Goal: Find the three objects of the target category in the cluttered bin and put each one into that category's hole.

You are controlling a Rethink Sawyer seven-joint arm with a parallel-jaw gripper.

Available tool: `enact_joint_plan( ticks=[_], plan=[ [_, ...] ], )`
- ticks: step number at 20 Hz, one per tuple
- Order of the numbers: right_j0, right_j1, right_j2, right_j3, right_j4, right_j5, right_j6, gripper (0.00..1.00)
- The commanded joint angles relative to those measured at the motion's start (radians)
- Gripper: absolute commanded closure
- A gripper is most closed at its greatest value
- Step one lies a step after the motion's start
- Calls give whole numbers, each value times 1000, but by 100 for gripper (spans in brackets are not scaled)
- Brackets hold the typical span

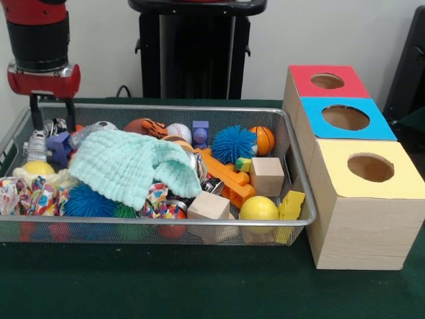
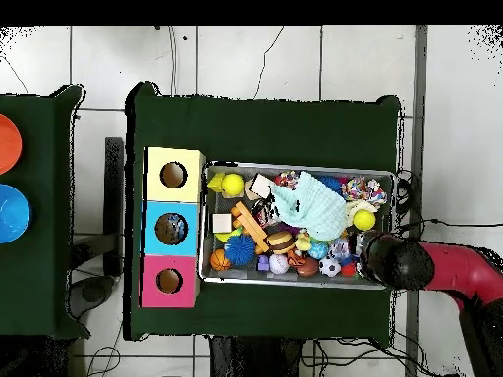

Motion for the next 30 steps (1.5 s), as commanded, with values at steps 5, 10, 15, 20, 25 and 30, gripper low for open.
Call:
enact_joint_plan(
  ticks=[5,10,15,20,25,30],
  plan=[
    [-31,-16,54,151,-6,-32,-120,0],
    [-23,11,29,198,-39,-126,-38,0],
    [5,13,-9,210,-80,-217,24,0],
    [39,-2,-81,217,-141,-400,105,0],
    [46,-9,-128,215,-157,-546,112,0],
    [24,-3,-106,218,-98,-456,44,0]
  ],
)
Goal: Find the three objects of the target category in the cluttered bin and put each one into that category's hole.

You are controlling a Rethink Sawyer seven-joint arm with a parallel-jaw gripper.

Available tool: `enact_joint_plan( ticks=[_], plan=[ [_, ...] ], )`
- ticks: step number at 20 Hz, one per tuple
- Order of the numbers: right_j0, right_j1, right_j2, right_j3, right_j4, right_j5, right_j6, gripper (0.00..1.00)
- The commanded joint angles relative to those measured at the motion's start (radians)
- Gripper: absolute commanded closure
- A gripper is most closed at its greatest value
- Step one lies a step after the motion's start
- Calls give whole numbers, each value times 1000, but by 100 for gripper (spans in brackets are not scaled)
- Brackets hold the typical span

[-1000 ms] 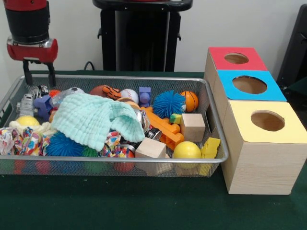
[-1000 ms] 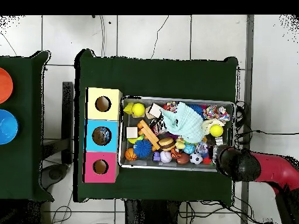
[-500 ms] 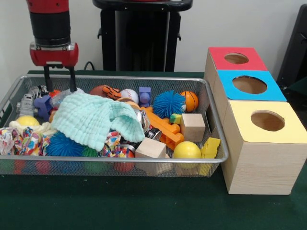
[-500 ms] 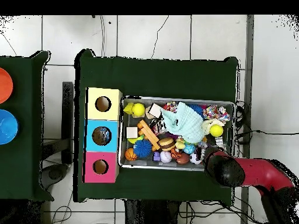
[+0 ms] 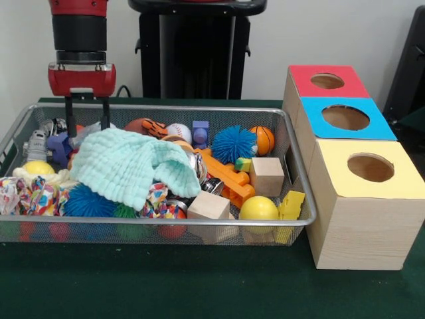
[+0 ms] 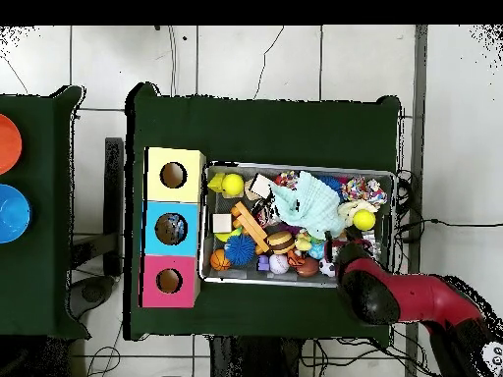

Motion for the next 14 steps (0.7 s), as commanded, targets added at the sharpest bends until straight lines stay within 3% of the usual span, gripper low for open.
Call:
enact_joint_plan(
  ticks=[1,4,6,14],
  plan=[
    [-7,9,-32,24,13,115,26,0],
    [-5,-4,-17,14,76,274,-44,0],
    [-9,2,-6,3,88,323,-77,0],
    [-32,40,12,7,50,331,-73,0]
  ],
)
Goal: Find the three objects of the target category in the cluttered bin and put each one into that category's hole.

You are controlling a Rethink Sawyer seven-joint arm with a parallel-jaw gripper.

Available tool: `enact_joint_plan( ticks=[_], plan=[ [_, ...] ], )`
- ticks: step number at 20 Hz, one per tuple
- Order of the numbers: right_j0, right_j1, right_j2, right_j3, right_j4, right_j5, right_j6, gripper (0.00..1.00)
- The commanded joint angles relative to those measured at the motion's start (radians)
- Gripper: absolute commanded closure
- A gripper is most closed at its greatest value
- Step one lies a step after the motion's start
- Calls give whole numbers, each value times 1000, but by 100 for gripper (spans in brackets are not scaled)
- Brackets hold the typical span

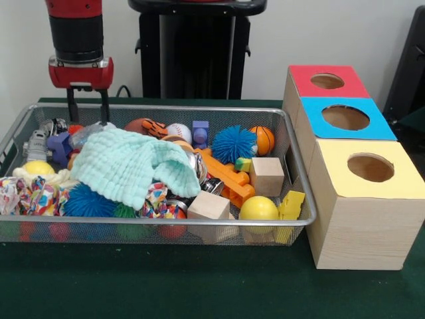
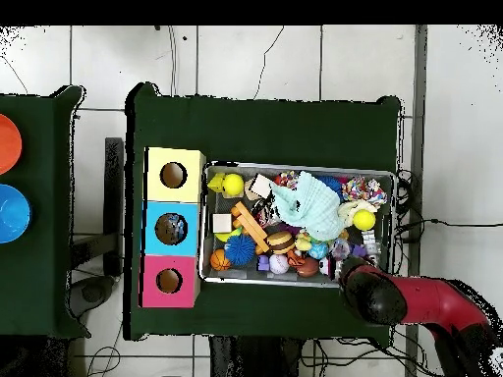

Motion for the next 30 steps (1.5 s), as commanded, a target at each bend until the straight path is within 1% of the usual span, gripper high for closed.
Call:
enact_joint_plan(
  ticks=[1,5,8,15,19,23,26,30],
  plan=[
    [-18,48,23,6,-7,63,-72,0],
    [-14,70,23,-12,-22,50,-67,0],
    [-13,112,19,-43,-40,32,-67,0],
    [-2,148,6,-62,-62,1,-51,0],
    [2,197,-1,-98,-80,-19,-53,0],
    [-7,193,1,-101,-83,-19,-68,0],
    [-15,203,1,-114,-94,-24,-79,0],
    [-11,187,1,-120,-99,-20,-76,0]
  ],
)
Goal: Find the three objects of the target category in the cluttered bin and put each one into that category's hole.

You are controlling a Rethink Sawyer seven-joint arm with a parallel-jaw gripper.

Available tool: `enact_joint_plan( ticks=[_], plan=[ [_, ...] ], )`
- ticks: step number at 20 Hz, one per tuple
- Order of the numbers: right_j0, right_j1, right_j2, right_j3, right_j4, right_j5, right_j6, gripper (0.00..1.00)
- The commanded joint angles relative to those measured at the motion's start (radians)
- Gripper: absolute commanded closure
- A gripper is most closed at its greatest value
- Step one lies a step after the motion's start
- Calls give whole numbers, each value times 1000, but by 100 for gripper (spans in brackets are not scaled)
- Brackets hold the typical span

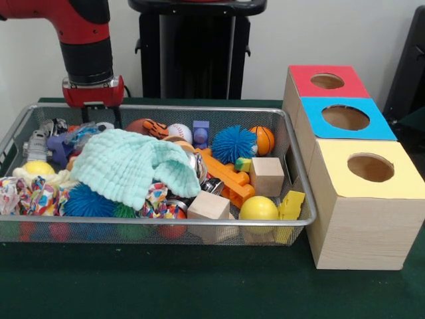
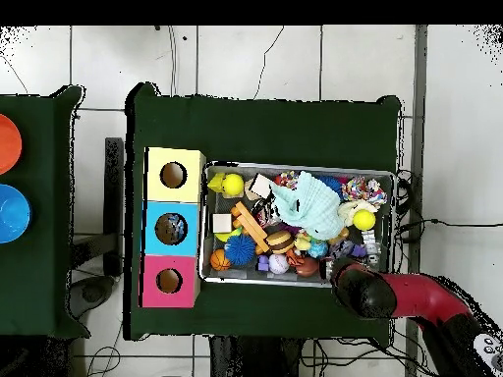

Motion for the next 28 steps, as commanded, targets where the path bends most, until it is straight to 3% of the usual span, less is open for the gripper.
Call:
enact_joint_plan(
  ticks=[1,13,18,21,28],
  plan=[
    [-3,64,2,-81,-79,-7,-76,0],
    [-52,40,32,-80,-56,-24,-77,0],
    [-88,-19,32,-15,-64,-175,19,0],
    [-105,-33,37,10,-52,-210,36,0],
    [-129,6,40,21,-33,-275,52,0]
  ],
)
